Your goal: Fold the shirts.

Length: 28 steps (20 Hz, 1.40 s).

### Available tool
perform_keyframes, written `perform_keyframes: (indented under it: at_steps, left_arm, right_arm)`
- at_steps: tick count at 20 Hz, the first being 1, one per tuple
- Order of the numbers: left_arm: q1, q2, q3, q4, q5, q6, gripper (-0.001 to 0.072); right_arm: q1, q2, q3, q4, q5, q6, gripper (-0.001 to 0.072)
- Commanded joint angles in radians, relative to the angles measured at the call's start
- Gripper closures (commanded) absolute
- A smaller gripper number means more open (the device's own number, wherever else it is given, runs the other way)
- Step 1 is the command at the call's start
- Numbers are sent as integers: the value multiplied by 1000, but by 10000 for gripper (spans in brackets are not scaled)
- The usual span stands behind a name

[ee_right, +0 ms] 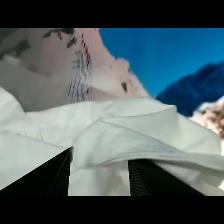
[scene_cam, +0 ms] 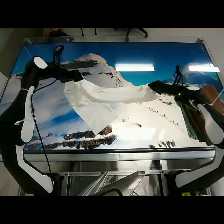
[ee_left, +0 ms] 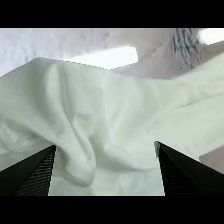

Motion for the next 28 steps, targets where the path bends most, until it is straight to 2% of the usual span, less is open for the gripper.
perform_keyframes:
  at_steps: [1, 3, 5, 6, 9, 12, 15, 16, 18, 19, 21, 22, 23, 24, 26, 28]
  left_arm:
    - [59, 16, 85, 7, -215, -123, 13]
    - [76, 64, -9, 8, -308, -139, 13]
    - [73, 141, -219, 7, -314, -138, 13]
    - [68, 182, -337, 8, -282, -138, 13]
    - [31, 302, -696, 3, -116, -138, 13]
    - [-47, 369, -908, -5, 79, -138, 14]
    - [-146, 358, -966, -51, 240, -139, 15]
    - [-171, 341, -960, -58, 271, -140, 66]
    - [-210, 290, -919, -53, 287, -140, 74]
    - [-220, 265, -895, -53, 286, -140, 181]
    - [-230, 225, -840, -53, 277, -138, 514]
    - [-230, 214, -817, -53, 268, -138, 644]
    - [-230, 212, -801, -52, 268, -137, 693]
    - [-228, 215, -789, -47, 266, -137, 693]
    - [-213, 232, -768, -25, 248, -138, 695]
    - [-189, 277, -738, 19, 211, -139, 698]
  right_arm:
    - [-119, 32, 47, -90, 132, 80, 310]
    - [-190, 37, 47, -158, 210, 124, 294]
    - [-224, 32, 39, -244, 253, 162, 158]
    - [-224, 26, 35, -281, 264, 179, 121]
    - [-196, -5, 29, -306, 312, 184, 122]
    - [-143, -29, 29, -306, 307, 183, 123]
    - [-88, -56, 30, -297, 240, 184, 124]
    - [-72, -65, 30, -282, 212, 183, 125]
    - [-47, -78, 31, -243, 165, 174, 126]
    - [-39, -81, 31, -229, 142, 172, 133]
    - [-26, -83, 31, -219, 109, 172, 137]
    - [-24, -83, 31, -212, 100, 172, 153]
    - [-24, -83, 31, -198, 100, 158, 380]
    - [-24, -83, 31, -180, 102, 126, 572]
    - [-24, -79, 35, -153, 108, 117, 666]
    - [-32, -61, 48, -122, 142, 111, 693]
